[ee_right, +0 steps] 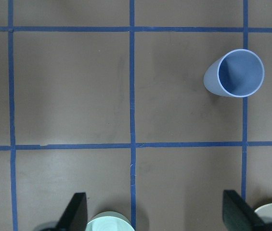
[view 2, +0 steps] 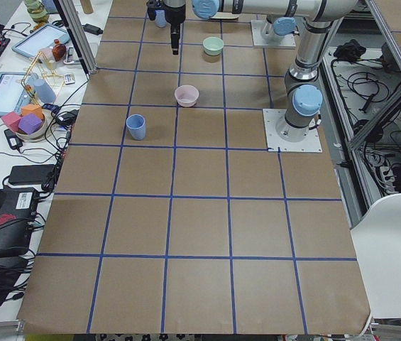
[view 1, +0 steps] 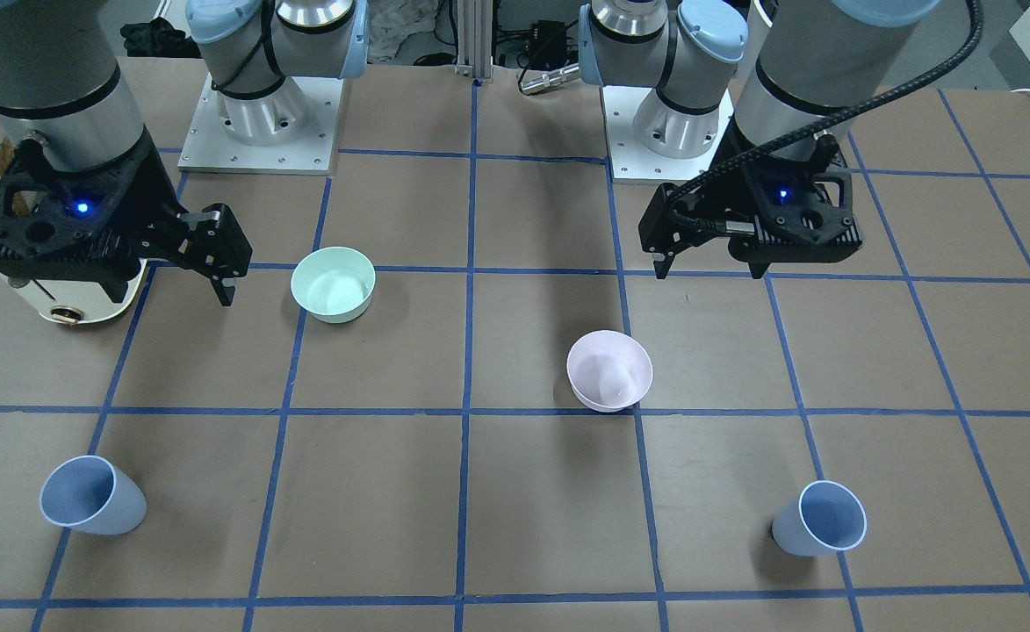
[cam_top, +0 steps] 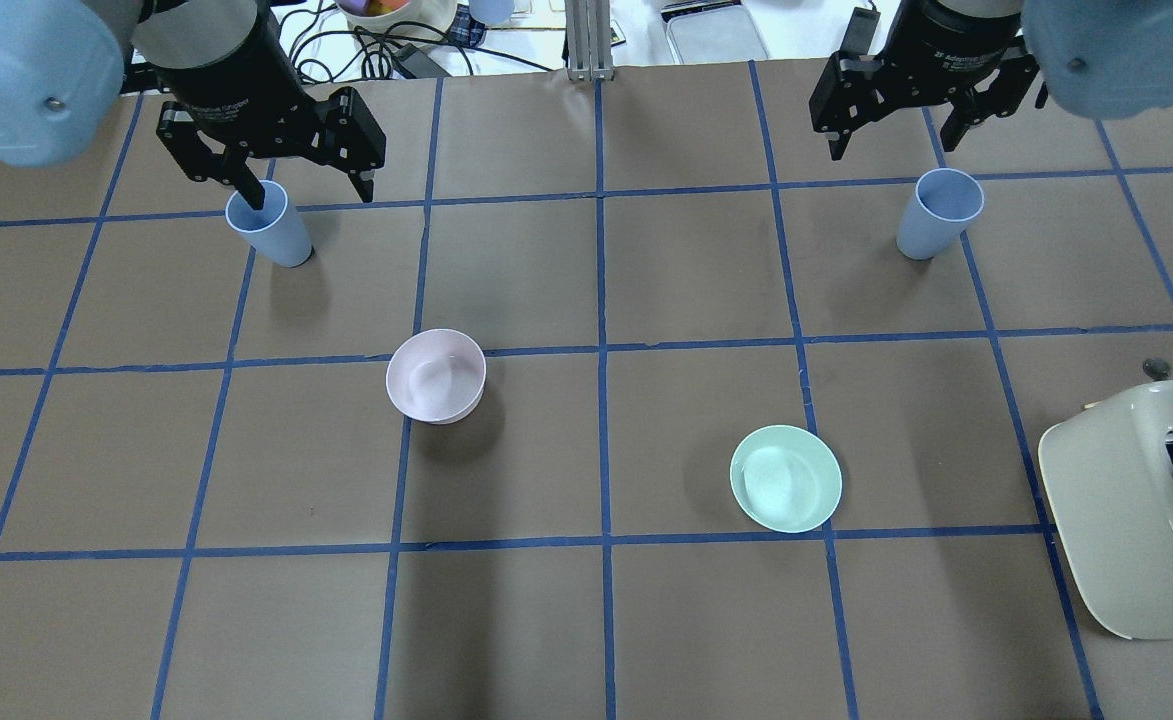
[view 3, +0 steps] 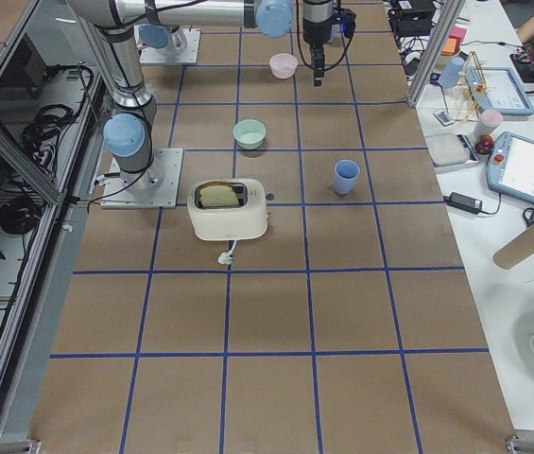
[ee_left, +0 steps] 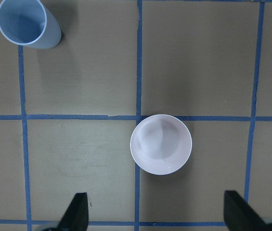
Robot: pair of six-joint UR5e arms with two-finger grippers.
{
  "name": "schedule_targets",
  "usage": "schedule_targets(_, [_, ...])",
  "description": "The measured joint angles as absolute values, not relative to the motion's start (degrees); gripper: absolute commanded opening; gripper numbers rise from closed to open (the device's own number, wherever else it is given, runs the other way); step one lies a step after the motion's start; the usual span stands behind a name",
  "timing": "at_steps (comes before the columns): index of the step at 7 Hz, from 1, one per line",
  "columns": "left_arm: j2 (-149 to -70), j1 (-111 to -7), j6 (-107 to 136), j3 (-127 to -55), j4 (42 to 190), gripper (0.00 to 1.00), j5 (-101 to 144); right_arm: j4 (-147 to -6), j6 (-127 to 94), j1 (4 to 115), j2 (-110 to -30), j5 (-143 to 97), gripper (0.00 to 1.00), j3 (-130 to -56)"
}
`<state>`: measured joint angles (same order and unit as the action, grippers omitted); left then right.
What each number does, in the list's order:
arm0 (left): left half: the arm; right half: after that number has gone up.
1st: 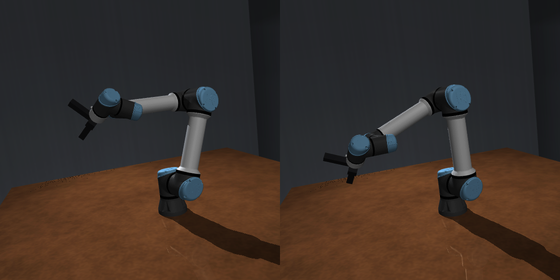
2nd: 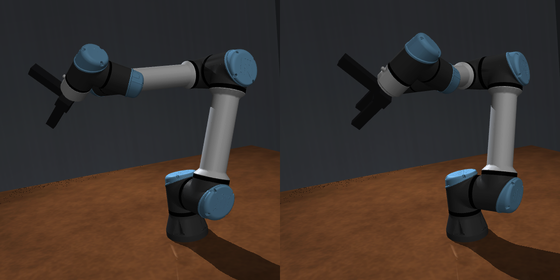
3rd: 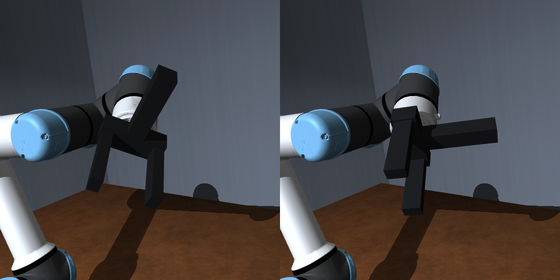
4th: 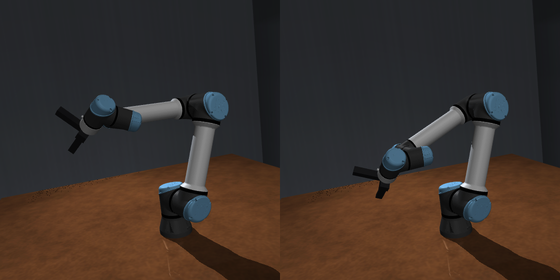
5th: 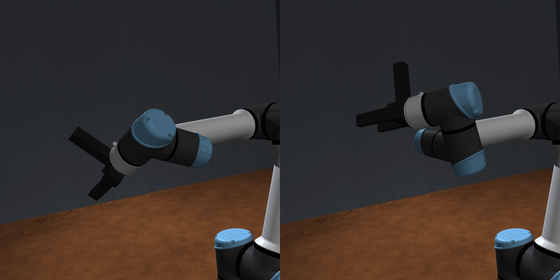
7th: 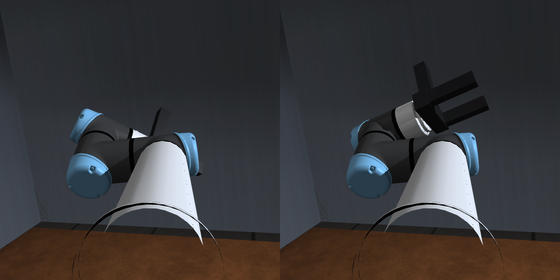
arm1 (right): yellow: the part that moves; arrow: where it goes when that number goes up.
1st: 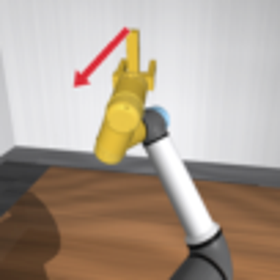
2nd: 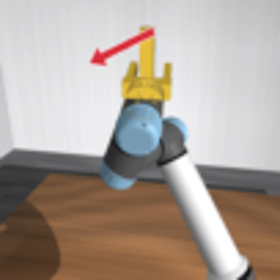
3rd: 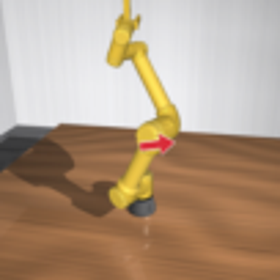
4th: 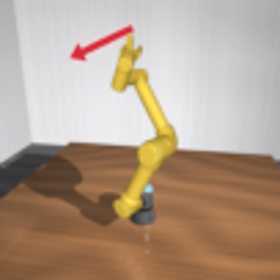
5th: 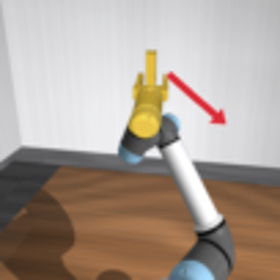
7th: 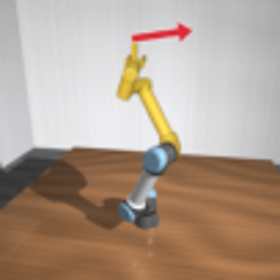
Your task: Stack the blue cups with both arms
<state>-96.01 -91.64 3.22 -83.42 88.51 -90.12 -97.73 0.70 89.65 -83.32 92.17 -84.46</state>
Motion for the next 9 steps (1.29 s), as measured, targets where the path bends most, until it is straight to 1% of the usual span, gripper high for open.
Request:
schedule_targets(2, [-96.61, -91.49, 3.36, -82.99, 88.38, 1.00, -90.00, -97.73, 0.70, 89.65, -83.32, 92.14, 1.00, -84.46])
schedule_targets(3, [-98.88, -91.32, 3.25, -81.75, 87.16, 1.00, -90.02, -97.73, 0.70, 89.65, -83.32, 92.12, 1.00, -84.49])
schedule_targets(4, [-103.08, -91.10, 3.09, -79.07, 85.33, 1.00, -90.09, -97.73, 0.70, 89.65, -83.32, 92.11, 1.00, -84.52])
schedule_targets(6, [-114.31, -88.57, 2.16, -71.20, 83.39, 1.00, -90.55, -97.68, 0.70, 89.65, -83.32, 92.11, 1.00, -84.60])
schedule_targets(7, [-119.44, -86.21, 1.29, -68.51, 82.65, 0.96, -90.62, -97.67, 0.70, 89.65, -83.32, 92.09, 1.00, -84.67])
schedule_targets(9, [-125.09, -83.06, 0.60, -67.40, 81.45, 0.88, -92.01, -97.82, 0.70, 89.70, -83.22, 92.01, 1.00, -84.72])
